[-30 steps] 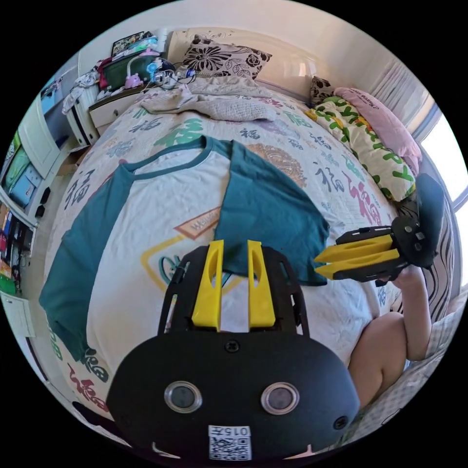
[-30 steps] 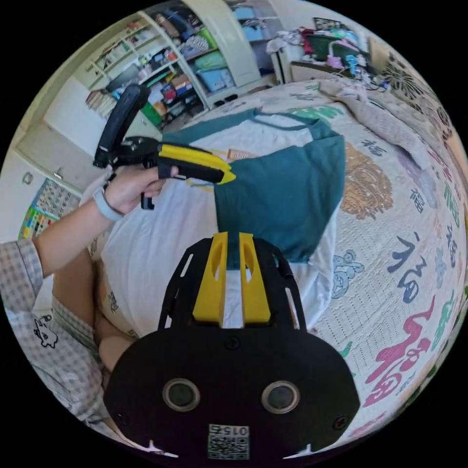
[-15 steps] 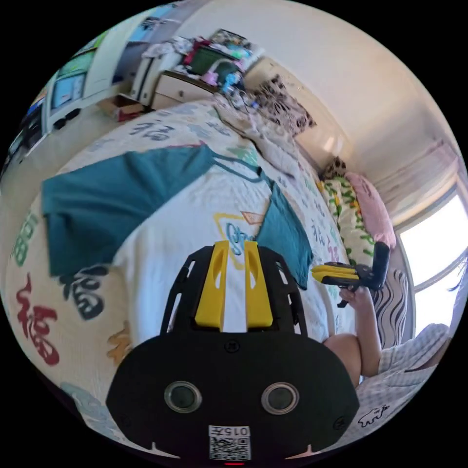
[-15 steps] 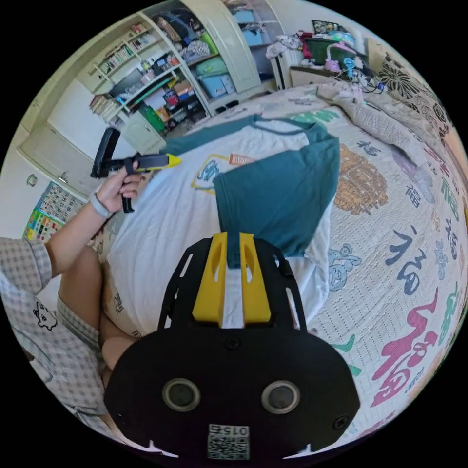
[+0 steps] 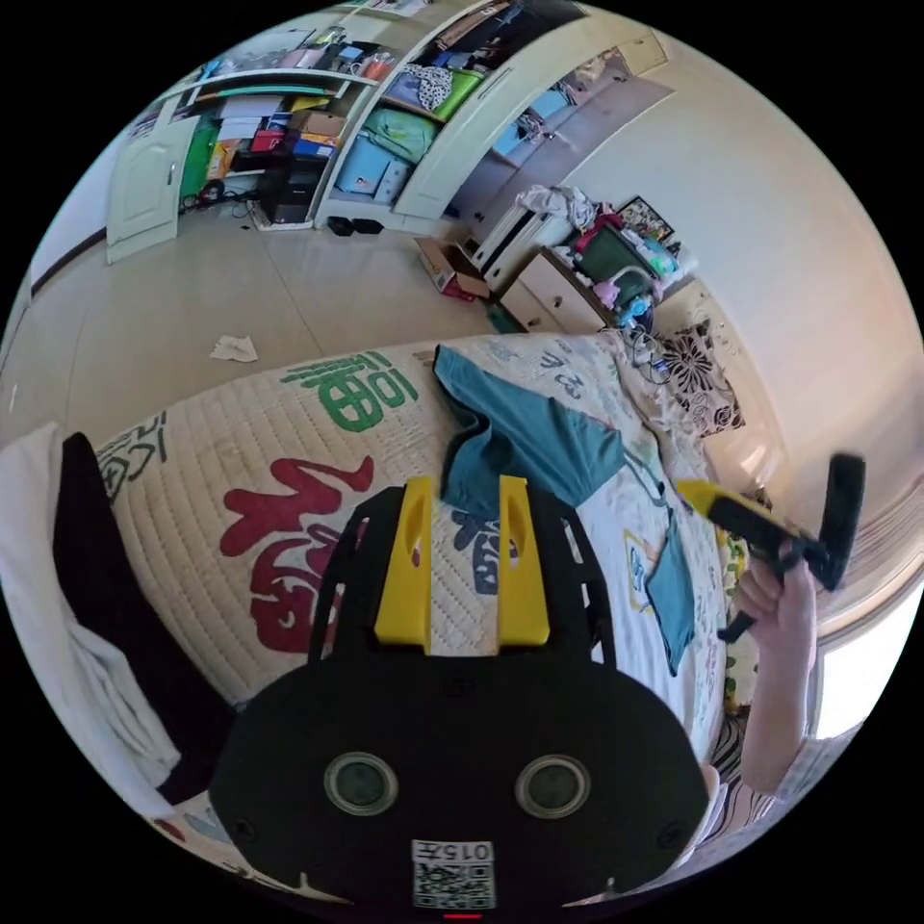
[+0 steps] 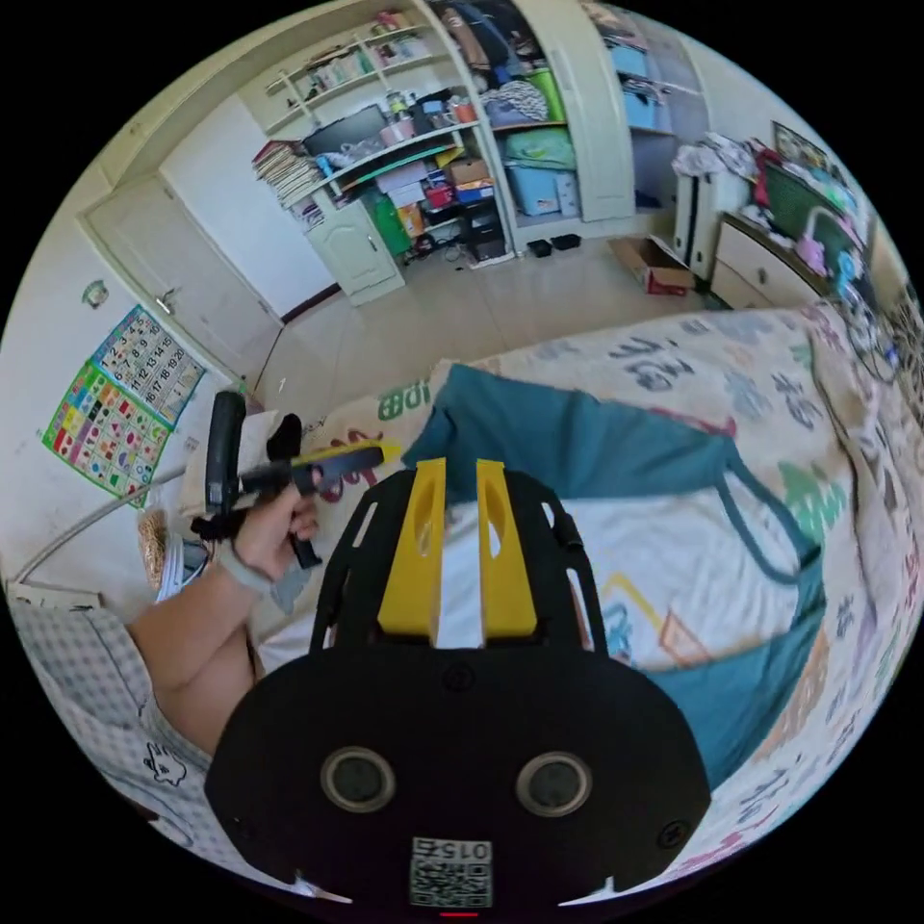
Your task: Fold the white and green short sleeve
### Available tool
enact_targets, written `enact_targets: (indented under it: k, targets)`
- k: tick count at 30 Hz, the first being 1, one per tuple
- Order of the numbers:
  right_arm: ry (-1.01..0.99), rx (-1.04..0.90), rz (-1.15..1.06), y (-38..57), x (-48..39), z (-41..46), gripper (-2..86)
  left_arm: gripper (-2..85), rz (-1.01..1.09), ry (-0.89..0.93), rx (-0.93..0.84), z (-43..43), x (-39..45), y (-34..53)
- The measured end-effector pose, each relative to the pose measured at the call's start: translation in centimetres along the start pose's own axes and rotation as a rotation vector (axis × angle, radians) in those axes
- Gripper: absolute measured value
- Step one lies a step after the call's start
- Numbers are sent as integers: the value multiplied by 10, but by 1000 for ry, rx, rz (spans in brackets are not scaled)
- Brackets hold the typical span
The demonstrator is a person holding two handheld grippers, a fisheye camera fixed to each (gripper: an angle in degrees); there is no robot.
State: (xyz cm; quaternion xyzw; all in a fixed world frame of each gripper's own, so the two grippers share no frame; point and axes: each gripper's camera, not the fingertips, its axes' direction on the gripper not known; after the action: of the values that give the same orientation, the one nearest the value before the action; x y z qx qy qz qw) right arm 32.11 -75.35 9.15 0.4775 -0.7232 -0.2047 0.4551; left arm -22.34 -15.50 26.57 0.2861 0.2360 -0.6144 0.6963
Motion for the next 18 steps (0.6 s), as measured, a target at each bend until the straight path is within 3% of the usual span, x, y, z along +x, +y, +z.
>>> enact_targets:
  k: [4, 10, 14, 18]
  targets:
    - [68, -135, -1, -100, -17, 108, 75, 80, 64, -99, -29, 5, 7, 1]
    - [258, -380, -43, -134, -22, 232, 81, 66, 111, -140, -27, -1, 24, 2]
    - [289, -350, -1, -132, -8, 241, 24, 14, 93, -109, -40, -9, 23, 2]
    - [184, -228, 59, -124, 28, 193, -8, -3, 117, -98, 23, -38, 35, 3]
